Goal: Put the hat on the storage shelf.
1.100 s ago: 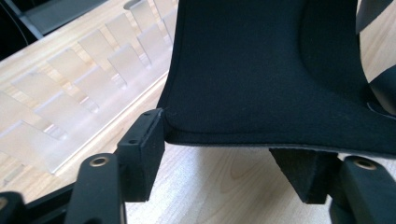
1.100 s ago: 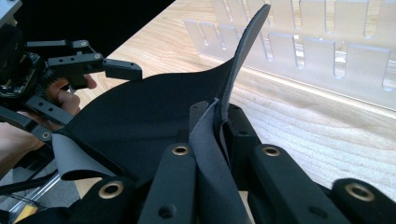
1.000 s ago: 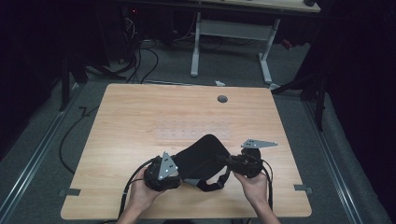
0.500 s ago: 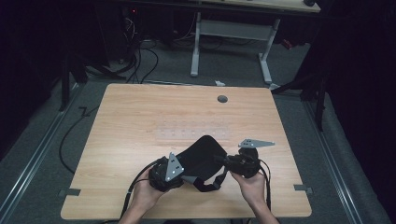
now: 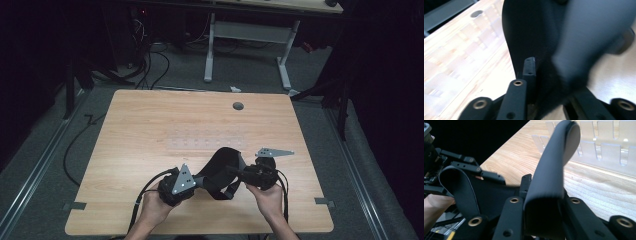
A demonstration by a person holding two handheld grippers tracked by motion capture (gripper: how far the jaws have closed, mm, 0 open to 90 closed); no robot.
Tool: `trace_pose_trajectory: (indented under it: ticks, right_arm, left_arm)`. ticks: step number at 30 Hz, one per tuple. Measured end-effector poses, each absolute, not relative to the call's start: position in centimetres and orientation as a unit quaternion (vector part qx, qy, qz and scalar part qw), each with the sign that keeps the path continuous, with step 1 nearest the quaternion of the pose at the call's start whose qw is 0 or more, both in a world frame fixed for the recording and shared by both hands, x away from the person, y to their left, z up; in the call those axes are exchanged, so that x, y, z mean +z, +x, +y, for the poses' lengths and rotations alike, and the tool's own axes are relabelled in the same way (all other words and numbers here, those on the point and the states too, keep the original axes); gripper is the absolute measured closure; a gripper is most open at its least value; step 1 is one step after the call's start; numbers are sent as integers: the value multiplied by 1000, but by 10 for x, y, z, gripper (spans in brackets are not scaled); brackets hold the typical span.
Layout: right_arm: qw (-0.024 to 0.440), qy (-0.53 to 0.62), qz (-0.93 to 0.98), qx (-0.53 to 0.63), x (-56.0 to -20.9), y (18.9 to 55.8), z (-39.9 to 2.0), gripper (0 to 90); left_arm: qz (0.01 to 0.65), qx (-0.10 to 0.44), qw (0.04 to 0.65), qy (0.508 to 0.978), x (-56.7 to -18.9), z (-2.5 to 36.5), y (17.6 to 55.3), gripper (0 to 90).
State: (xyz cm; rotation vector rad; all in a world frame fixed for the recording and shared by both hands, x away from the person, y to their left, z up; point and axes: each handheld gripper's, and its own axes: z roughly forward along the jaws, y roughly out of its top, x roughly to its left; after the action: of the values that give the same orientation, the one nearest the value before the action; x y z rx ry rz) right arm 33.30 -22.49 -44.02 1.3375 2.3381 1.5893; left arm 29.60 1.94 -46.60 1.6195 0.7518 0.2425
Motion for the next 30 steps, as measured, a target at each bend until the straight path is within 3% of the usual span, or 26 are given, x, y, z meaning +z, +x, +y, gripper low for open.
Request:
trace_pose_trajectory:
  ticks: [4,14,20,21,30]
  right_arm:
    - [10,427,745,512,-439,334,-226,710]
    - [42,424,727,538,-440,329,-239,454]
    - [62,451,715,530,-452,326,-259,423]
    - [87,467,723,502,-463,327,-266,416]
    - [168,533,735,384,-513,335,-292,393]
  left_arm:
    - [319,74,617,715,-463,21,292,858]
    - [330,63,614,714,-459,22,293,864]
    - [347,52,628,695,-454,30,298,864]
    - [350,50,631,691,-453,31,298,864]
    - [386,44,638,665,-446,42,307,862]
